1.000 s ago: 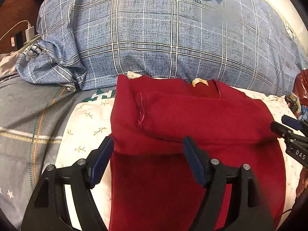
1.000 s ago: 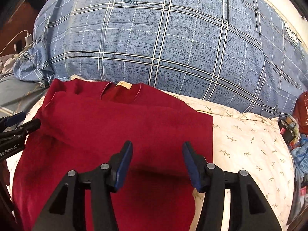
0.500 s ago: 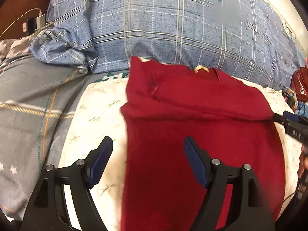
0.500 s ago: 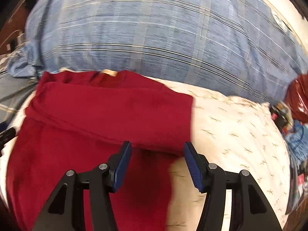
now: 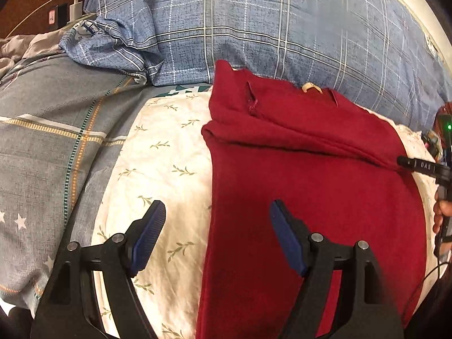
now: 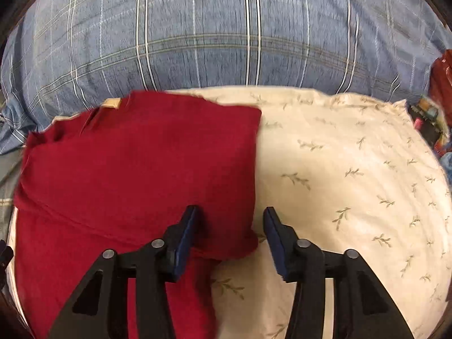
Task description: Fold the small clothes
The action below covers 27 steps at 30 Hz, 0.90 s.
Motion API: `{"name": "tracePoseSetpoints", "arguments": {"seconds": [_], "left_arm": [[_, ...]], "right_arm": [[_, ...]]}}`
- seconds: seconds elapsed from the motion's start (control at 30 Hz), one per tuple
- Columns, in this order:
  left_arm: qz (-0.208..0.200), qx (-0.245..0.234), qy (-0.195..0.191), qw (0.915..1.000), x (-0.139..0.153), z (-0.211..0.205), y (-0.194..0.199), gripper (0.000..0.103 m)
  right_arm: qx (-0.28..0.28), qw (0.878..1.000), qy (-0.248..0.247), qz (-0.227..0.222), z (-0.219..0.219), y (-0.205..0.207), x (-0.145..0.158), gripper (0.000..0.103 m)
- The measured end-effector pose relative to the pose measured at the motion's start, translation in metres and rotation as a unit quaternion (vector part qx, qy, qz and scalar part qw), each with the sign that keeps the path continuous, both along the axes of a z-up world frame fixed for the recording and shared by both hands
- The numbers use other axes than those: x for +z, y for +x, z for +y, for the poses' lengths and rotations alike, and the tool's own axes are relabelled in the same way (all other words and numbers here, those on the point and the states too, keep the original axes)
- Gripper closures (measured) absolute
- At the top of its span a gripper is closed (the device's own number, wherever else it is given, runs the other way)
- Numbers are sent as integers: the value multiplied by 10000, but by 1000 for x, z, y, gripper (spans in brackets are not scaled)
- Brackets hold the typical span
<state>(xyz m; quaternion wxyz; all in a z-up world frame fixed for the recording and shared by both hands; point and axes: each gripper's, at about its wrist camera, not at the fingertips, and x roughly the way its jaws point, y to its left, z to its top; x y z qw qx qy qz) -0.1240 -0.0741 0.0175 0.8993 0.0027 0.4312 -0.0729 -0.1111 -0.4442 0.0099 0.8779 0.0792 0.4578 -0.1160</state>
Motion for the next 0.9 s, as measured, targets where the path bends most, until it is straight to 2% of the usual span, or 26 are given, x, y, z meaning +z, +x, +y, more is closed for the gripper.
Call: {"name": "tracePoseSetpoints", "arguments": {"seconds": [0.1, 0.3, 0.47, 0.7, 0.9], "left_arm": [[-24, -50, 161, 9999, -2, -3, -4, 27], [-20, -77, 112, 9999, 0, -2, -9, 27], [-63, -72, 134, 9999, 4, -1, -16, 27], [-8, -145, 119, 9998, 5, 8, -32, 27], [234, -307, 6, 9993, -1, 24, -56, 27]], "right_arm": [[-58, 10000, -41, -35, -1, -10, 6, 54], [5, 9998, -83, -198, 7, -36, 27, 51], [158, 9996, 42, -211, 16, -51, 33, 51], [702, 9963, 501, 46, 37, -84, 28, 44], [1055, 9923, 511, 396, 50, -123, 13, 43]]}}
